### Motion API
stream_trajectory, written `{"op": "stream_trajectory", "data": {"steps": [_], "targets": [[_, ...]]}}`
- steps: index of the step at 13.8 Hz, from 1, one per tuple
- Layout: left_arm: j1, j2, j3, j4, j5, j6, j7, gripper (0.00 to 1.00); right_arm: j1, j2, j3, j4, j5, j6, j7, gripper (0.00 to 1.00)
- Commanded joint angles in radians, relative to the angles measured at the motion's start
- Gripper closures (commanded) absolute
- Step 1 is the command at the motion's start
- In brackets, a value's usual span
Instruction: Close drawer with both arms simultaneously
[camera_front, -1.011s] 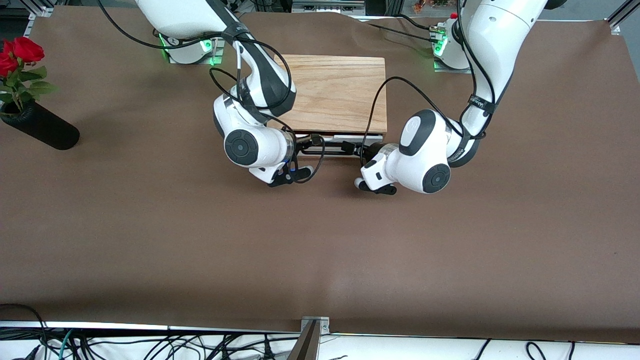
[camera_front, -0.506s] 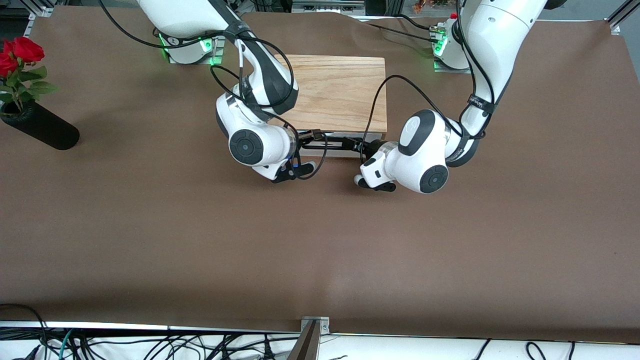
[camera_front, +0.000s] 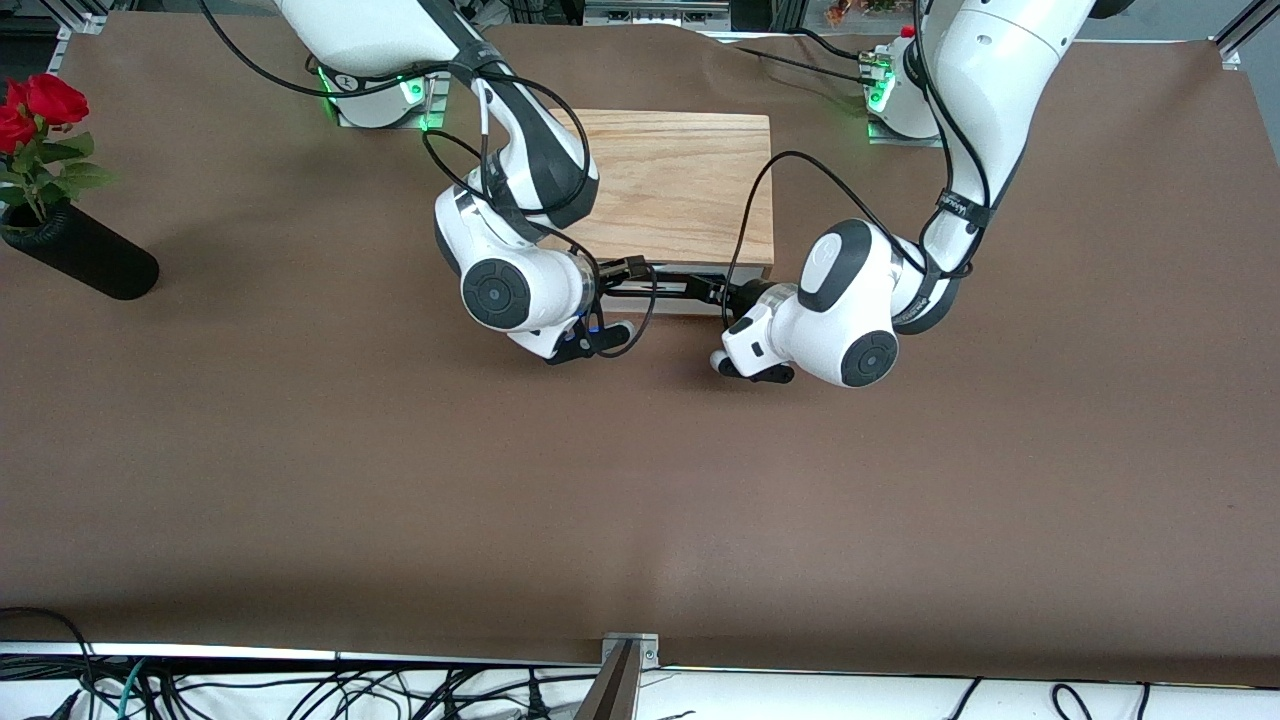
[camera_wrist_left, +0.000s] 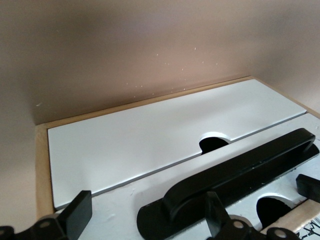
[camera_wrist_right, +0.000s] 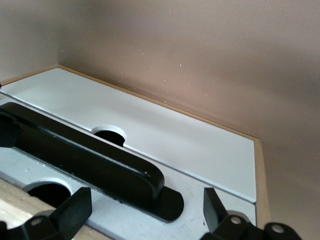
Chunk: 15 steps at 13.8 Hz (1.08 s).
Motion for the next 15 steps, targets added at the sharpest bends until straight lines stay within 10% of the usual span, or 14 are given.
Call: {"op": "stream_trajectory", "data": {"steps": [1, 7, 15], "targets": [[0.009, -0.043, 0.005, 0.050, 0.096, -0.035, -0.007, 0.00, -0.002, -0.006, 0.024, -0.009, 0.012, -0.038, 0.006, 0.00], [0.076, -0.139, 0.012, 0.150, 0.264, -0.151, -0.001, 0.00, -0.017, 0.016, 0.007, 0.095, 0.000, 0.013, -0.071, 0.00], [0.085, -0.266, 0.015, 0.310, 0.523, -0.395, -0.007, 0.00, -0.024, 0.005, -0.161, 0.204, -0.077, 0.013, -0.171, 0.00]]}}
